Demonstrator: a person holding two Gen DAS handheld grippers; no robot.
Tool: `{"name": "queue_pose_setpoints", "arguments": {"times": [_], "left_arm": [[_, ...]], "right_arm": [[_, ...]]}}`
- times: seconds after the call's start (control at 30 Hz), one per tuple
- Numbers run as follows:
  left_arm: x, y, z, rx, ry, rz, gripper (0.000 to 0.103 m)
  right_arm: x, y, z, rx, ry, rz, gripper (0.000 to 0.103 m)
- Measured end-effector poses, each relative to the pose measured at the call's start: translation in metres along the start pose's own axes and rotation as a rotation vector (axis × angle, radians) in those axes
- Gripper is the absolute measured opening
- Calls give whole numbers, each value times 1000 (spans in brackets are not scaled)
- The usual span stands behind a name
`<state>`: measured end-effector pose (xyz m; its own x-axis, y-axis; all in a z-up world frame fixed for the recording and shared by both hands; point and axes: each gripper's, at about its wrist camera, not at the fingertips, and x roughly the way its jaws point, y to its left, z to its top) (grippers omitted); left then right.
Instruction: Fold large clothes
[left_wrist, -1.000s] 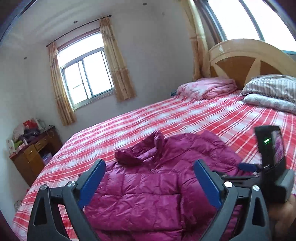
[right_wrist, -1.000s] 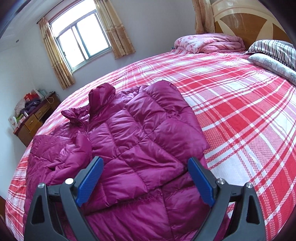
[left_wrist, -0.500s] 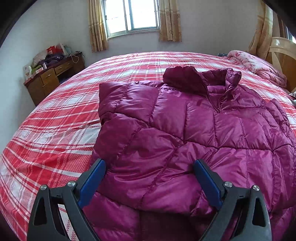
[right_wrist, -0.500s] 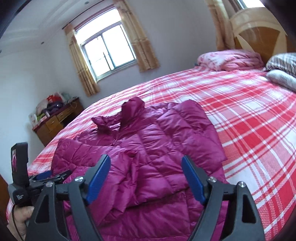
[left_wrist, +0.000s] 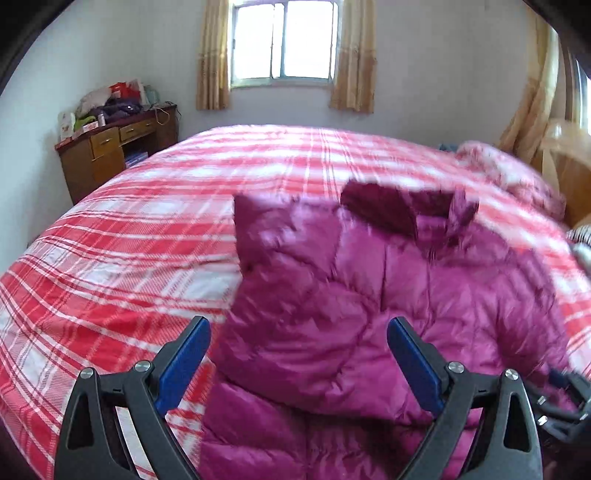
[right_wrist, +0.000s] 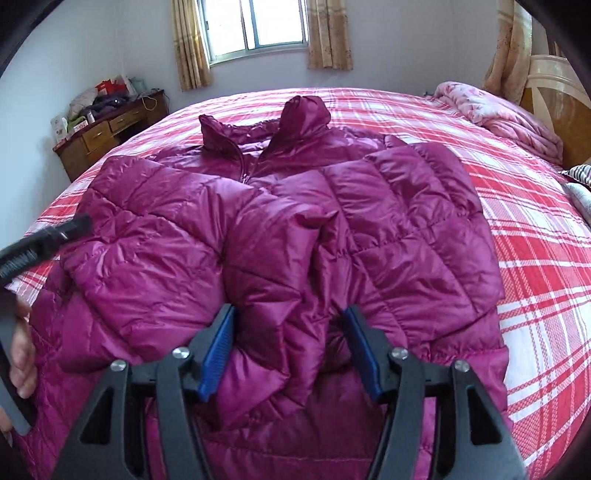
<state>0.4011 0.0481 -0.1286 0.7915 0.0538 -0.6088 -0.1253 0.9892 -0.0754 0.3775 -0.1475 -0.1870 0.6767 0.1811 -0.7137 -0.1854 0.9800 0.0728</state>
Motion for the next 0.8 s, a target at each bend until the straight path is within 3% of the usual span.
{"name": "queue_pose_setpoints", "arguments": {"times": [0.1, 0.23, 0.4, 0.5, 0.63, 0.8], "left_arm": [[-9, 0, 25, -52, -47, -79, 97], [11, -29, 51, 34, -27, -153, 97], [72, -32, 40, 62, 105, -38, 97], [99, -19, 20, 24, 188, -25, 97], [106, -15, 9, -6, 207, -46, 97], [110, -25, 7, 45, 220, -1, 99]], "right_arm": [[-2, -2, 0, 17, -11, 12, 61], [-2, -3, 2, 25, -15, 20, 61], [-4, -7, 0, 44, -27, 34, 61], [-4, -8, 0, 49, -24, 42, 61], [-3, -8, 1, 53, -22, 45, 61], [-11, -17, 0, 96, -51, 54, 61]]}}
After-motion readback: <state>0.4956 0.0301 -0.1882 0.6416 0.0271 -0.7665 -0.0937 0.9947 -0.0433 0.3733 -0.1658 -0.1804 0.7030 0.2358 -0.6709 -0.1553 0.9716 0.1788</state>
